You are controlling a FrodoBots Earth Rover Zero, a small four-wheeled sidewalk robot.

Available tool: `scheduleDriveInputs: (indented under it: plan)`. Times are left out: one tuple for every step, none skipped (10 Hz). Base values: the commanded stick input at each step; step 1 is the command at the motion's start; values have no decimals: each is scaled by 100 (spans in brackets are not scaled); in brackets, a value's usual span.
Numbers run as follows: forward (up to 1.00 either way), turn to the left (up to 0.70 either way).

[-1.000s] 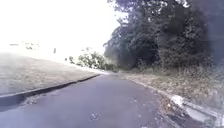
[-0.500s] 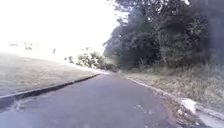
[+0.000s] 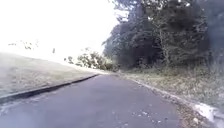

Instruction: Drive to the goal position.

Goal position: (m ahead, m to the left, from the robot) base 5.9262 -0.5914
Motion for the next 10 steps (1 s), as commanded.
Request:
scheduleDriveInputs:
  plan:
    - [70,0]
    - [70,0]
    - [70,0]
    - [70,0]
    - [70,0]
    - [70,0]
    - [70,0]
    - [70,0]
    - [70,0]
    - [70,0]
